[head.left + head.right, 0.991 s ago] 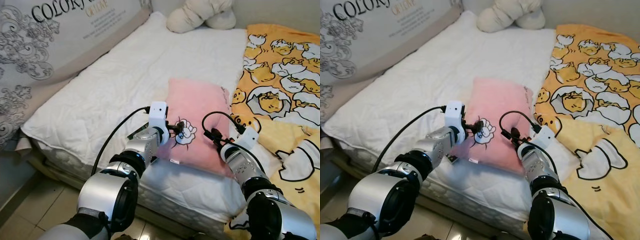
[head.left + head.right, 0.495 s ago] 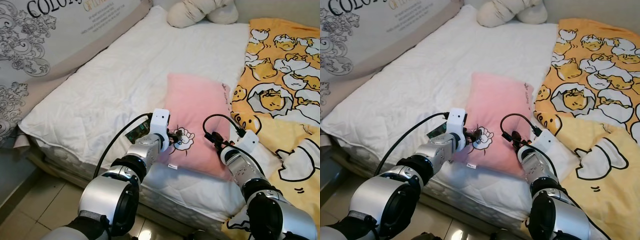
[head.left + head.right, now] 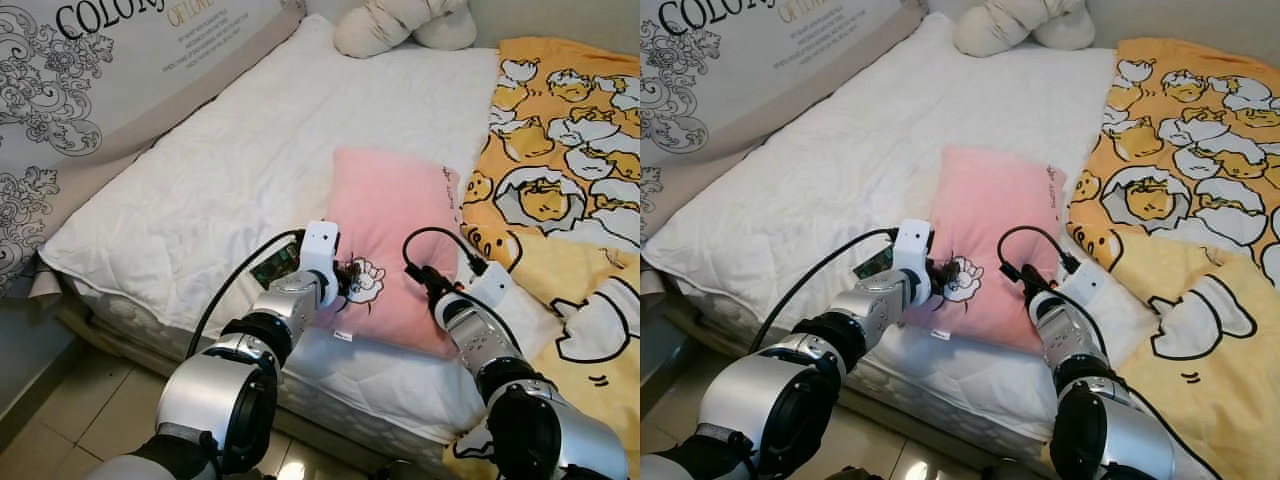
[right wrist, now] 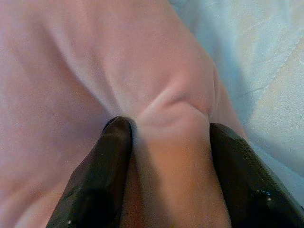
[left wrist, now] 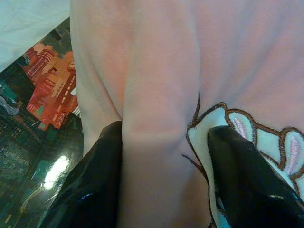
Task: Clean up the room
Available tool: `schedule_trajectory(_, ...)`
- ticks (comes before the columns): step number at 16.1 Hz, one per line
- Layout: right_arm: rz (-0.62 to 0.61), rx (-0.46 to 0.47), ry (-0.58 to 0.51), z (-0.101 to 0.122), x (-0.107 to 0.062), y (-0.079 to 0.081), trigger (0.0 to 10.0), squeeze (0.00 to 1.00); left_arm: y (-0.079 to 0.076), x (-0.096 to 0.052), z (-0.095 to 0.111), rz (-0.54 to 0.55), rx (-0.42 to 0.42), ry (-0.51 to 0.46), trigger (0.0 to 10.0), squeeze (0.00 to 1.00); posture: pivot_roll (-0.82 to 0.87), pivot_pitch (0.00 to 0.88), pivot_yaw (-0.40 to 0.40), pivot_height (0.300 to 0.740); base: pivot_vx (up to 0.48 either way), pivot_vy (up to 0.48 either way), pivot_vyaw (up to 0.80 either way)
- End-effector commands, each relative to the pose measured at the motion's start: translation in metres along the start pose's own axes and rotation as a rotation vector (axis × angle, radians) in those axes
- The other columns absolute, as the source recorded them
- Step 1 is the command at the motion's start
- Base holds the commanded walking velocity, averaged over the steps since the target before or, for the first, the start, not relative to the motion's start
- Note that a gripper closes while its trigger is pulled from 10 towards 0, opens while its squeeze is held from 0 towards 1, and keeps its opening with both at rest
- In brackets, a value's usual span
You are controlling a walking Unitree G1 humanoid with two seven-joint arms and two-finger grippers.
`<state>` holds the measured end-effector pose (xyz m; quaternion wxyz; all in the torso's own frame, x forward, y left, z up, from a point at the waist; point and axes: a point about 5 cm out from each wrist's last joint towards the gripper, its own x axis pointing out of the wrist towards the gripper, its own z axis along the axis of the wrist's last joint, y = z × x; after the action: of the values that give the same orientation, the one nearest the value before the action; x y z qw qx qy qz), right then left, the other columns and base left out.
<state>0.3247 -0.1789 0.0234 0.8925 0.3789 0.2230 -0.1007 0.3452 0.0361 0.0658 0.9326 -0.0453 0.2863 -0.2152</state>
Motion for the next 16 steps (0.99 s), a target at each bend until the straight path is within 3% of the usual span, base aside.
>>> schedule_trajectory(1,-0.017,-0.016,0.060,-0.014,-0.002,-0.004,0.0,0.00,-0.014,0.002,-0.023,-0.042,-0.012,0.095,0.0,0.00,-0.04,0.016,0.043,0.740,0.000,0.000,0.00)
schedule_trajectory(4,-0.028,-0.028,0.075,-0.014,-0.002,-0.007,0.0,0.00,-0.016,0.002,-0.022,-0.052,-0.031,0.091,0.0,0.00,-0.04,0.002,0.040,0.740,0.000,0.000,0.00)
schedule_trajectory(8,-0.040,-0.051,0.086,-0.016,-0.004,-0.014,0.0,0.00,-0.012,0.002,-0.019,-0.038,0.038,0.054,0.0,0.00,-0.06,0.000,0.037,0.740,0.000,0.000,0.00)
schedule_trajectory(9,-0.038,-0.087,0.103,-0.019,-0.005,-0.017,0.0,0.00,-0.007,0.000,-0.025,-0.032,0.122,0.068,0.0,0.00,-0.06,0.000,0.038,0.740,0.000,0.000,0.00)
schedule_trajectory(11,-0.068,-0.130,0.136,-0.024,-0.010,-0.030,0.0,0.00,0.002,-0.002,-0.033,-0.020,0.080,0.080,0.0,0.00,-0.05,0.000,0.040,0.740,0.000,0.000,0.00)
schedule_trajectory(13,-0.087,-0.119,0.123,-0.020,-0.009,-0.032,0.0,0.00,0.003,-0.002,-0.027,-0.033,0.067,0.055,0.0,0.00,-0.05,0.000,0.036,0.740,0.000,0.000,0.00)
schedule_trajectory(15,-0.025,-0.113,0.066,-0.005,-0.002,-0.011,0.0,0.00,0.002,-0.001,-0.009,-0.053,0.057,-0.003,0.0,0.00,-0.03,0.000,0.037,0.740,0.000,0.000,0.00)
schedule_trajectory(16,0.066,-0.083,-0.001,0.013,0.004,0.017,0.0,0.00,0.004,-0.002,0.019,-0.069,0.080,-0.092,0.0,0.00,-0.02,0.000,0.040,0.740,0.000,0.000,0.00)
